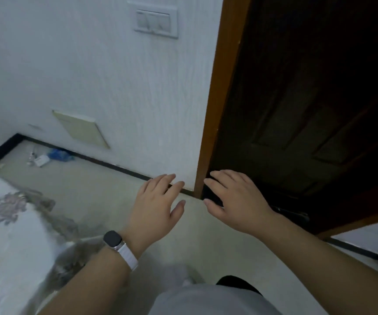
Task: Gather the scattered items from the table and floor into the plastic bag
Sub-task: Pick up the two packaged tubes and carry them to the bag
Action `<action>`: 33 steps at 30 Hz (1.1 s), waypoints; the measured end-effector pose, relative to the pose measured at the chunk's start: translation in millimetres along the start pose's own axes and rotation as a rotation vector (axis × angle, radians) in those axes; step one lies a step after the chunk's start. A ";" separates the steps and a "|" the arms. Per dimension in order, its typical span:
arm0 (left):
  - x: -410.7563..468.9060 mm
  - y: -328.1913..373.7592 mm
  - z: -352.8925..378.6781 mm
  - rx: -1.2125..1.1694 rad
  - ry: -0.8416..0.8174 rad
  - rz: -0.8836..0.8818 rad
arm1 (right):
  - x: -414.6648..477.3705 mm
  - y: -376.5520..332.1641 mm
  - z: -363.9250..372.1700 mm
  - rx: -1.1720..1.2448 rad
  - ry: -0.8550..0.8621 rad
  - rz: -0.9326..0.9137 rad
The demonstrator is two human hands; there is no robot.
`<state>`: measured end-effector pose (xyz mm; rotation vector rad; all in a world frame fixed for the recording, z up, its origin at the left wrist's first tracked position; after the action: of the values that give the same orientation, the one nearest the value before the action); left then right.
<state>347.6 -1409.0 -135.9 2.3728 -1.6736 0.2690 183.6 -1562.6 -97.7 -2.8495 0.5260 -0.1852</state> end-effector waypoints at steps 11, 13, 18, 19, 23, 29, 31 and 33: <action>51.0 -144.6 14.0 0.180 -0.074 -0.390 | 220.2 1.6 56.3 0.143 0.032 -0.365; 66.8 -168.3 10.5 0.220 -0.083 -0.469 | 266.0 -1.4 61.7 0.162 -0.002 -0.423; 99.1 -224.7 2.0 0.318 -0.071 -0.632 | 370.6 -21.8 60.2 0.209 -0.060 -0.585; 104.2 -234.9 -0.3 0.329 -0.079 -0.663 | 389.6 -27.8 61.0 0.208 -0.075 -0.630; 108.0 -268.9 -8.7 0.301 -0.084 -0.826 | 451.9 -59.8 72.1 0.225 -0.134 -0.759; 90.9 -327.1 -10.6 0.319 -0.093 -1.014 | 518.9 -121.5 102.8 0.252 -0.159 -0.930; 84.9 -350.3 -8.2 0.313 -0.090 -1.047 | 541.8 -141.2 114.5 0.240 -0.164 -0.957; 79.1 -376.9 -4.1 0.314 -0.080 -1.067 | 564.8 -164.3 125.7 0.214 -0.177 -0.984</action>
<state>729.2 -1357.0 -139.2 3.1266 -0.2051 0.2369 783.3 -1593.9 -131.5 -2.6090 -0.8949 -0.1326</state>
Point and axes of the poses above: each hand's wrist, its own x-axis towards the middle knuckle, its own z-axis out of the palm, y = z × x, the point moved 1 cm from there along x, towards the middle knuckle, and after that the axes turned 9 degrees about x, right-handed, at the moved point
